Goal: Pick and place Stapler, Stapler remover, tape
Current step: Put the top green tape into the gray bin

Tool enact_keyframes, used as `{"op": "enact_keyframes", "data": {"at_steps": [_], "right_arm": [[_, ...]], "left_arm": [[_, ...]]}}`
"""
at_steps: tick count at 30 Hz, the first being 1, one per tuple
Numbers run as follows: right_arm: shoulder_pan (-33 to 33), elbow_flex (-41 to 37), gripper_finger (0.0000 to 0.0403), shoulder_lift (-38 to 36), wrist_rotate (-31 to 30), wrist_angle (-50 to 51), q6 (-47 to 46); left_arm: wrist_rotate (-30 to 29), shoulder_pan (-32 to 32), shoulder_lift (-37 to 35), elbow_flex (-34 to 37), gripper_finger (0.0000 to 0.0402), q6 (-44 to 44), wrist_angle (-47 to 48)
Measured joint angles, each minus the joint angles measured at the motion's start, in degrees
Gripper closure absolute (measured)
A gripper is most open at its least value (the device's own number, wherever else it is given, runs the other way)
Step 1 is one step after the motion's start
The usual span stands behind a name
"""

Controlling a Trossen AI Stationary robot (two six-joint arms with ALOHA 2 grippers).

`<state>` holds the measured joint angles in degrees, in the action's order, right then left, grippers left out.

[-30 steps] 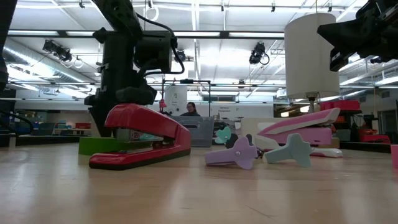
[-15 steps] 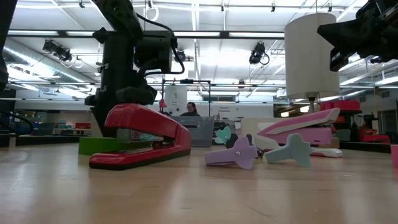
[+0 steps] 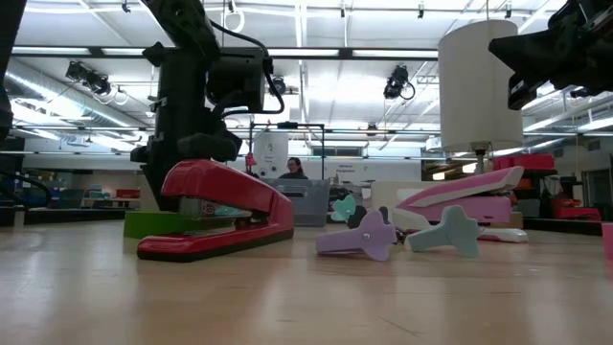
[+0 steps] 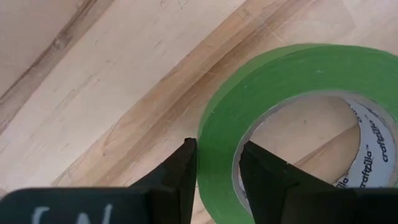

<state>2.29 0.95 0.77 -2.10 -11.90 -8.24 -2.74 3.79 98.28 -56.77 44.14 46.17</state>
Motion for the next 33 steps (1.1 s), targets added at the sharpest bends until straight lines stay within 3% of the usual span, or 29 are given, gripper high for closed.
{"op": "enact_keyframes", "data": {"at_steps": [18, 26, 33], "right_arm": [[0.0, 0.0, 0.0386, 0.0, 0.0, 0.0, 0.0], [0.0, 0.0, 0.0386, 0.0, 0.0, 0.0, 0.0], [0.0, 0.0, 0.0386, 0.0, 0.0, 0.0, 0.0]], "left_arm": [[0.1, 0.0, 0.0, 0.0, 0.0287, 0.0, 0.1], [2.7, 0.0, -0.6, -0.1, 0.0299, -1.1, 2.8], [3.7, 0.1, -0.9, -6.1, 0.0310, -4.8, 9.0]]}}
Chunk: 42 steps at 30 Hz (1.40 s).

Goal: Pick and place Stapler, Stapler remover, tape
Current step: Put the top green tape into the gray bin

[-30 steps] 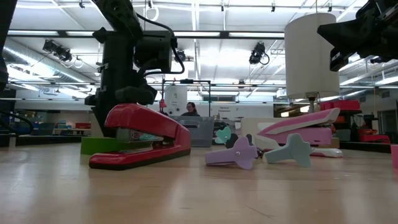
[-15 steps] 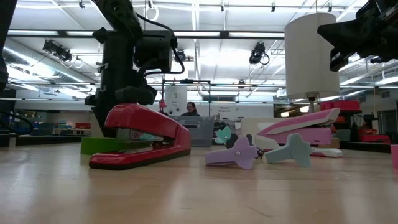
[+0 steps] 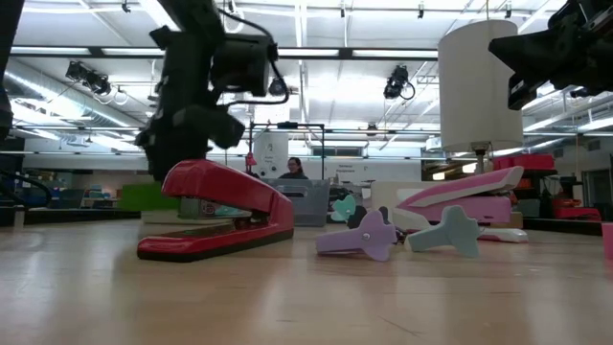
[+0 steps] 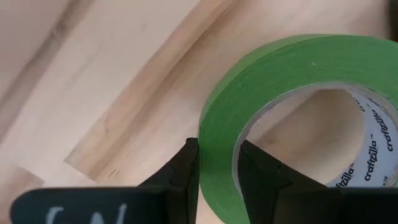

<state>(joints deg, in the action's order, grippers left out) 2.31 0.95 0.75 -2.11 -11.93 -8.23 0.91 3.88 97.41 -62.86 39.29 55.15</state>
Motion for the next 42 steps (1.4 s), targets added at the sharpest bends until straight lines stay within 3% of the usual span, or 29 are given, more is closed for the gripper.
{"op": "enact_keyframes", "data": {"at_steps": [9, 22, 30, 42], "right_arm": [[0.0, 0.0, 0.0386, 0.0, 0.0, 0.0, 0.0], [0.0, 0.0, 0.0386, 0.0, 0.0, 0.0, 0.0], [0.0, 0.0, 0.0386, 0.0, 0.0, 0.0, 0.0], [0.0, 0.0, 0.0386, 0.0, 0.0, 0.0, 0.0]], "left_arm": [[-1.8, 1.6, 0.0, -12.9, 0.0308, -6.2, 6.3], [-12.8, 10.2, 0.0, -29.7, 0.0304, -17.4, 16.4], [-16.3, 18.7, 0.0, -31.7, 0.0304, -23.5, 21.0], [-16.8, 30.5, 0.0, -31.7, 0.0303, -32.3, 21.4]]}}
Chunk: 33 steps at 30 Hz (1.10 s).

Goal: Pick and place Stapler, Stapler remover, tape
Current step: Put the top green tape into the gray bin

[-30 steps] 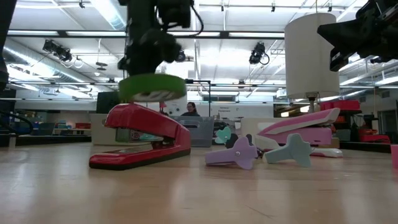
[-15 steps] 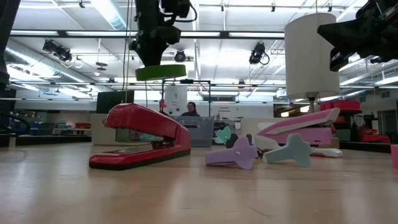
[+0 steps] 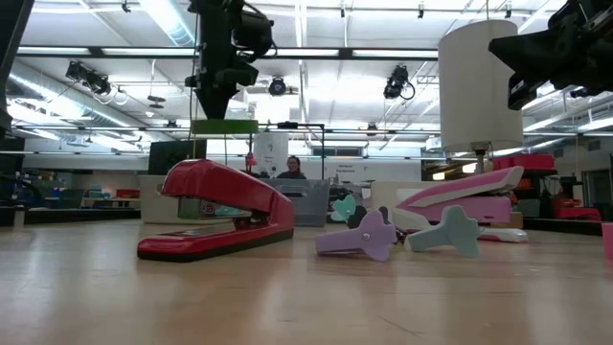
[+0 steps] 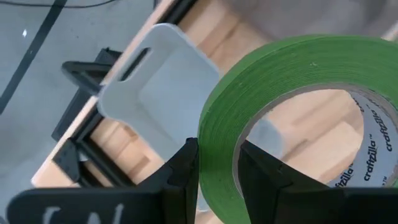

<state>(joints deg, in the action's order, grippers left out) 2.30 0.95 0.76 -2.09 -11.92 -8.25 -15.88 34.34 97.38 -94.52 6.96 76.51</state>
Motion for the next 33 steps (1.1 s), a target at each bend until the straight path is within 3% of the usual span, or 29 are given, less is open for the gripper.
{"op": "enact_keyframes", "data": {"at_steps": [6, 13, 23, 33], "right_arm": [[0.0, 0.0, 0.0386, 0.0, 0.0, 0.0, 0.0], [0.0, 0.0, 0.0386, 0.0, 0.0, 0.0, 0.0], [0.0, 0.0, 0.0386, 0.0, 0.0, 0.0, 0.0], [0.0, 0.0, 0.0386, 0.0, 0.0, 0.0, 0.0]], "left_arm": [[0.4, 6.1, 0.0, 0.2, 0.0303, -3.6, -0.7], [1.1, 11.1, 0.0, 3.4, 0.0303, -0.7, -4.0], [1.2, 14.3, 0.0, 11.5, 0.0303, 8.6, -6.8], [2.3, 16.7, 0.1, 18.4, 0.0303, 8.8, -17.6]]}}
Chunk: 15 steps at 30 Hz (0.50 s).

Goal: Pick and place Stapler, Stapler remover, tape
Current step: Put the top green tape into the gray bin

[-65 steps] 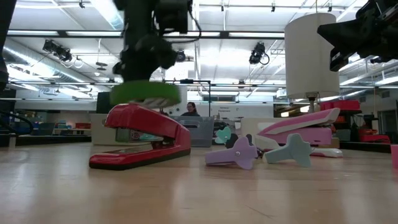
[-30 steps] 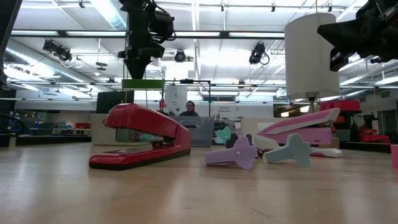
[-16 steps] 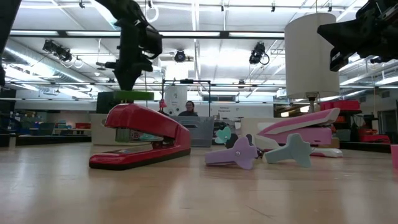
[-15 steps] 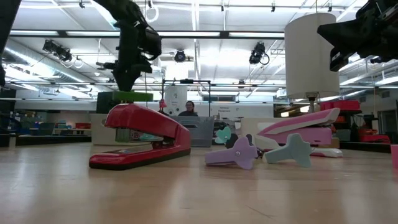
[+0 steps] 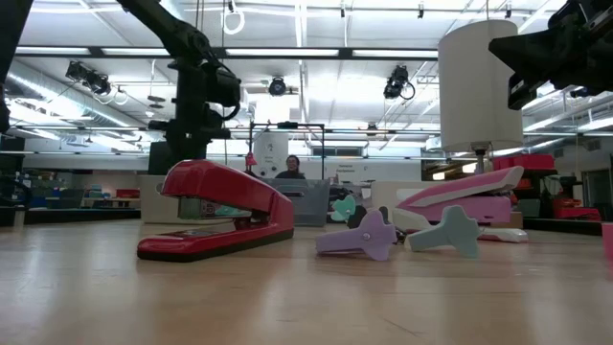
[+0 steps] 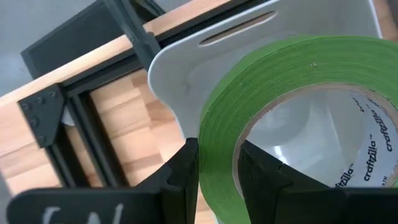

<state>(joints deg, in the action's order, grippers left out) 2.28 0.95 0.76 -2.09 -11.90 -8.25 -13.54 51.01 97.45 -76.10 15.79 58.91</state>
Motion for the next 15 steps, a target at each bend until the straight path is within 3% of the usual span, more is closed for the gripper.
{"op": "enact_keyframes", "data": {"at_steps": [6, 15], "right_arm": [[0.0, 0.0, 0.0386, 0.0, 0.0, 0.0, 0.0], [0.0, 0.0, 0.0386, 0.0, 0.0, 0.0, 0.0]], "left_arm": [[0.8, 0.6, 0.0, 3.3, 0.0303, -0.6, -5.7], [0.1, 0.7, 0.0, 4.6, 0.0303, -0.6, -7.0]]}}
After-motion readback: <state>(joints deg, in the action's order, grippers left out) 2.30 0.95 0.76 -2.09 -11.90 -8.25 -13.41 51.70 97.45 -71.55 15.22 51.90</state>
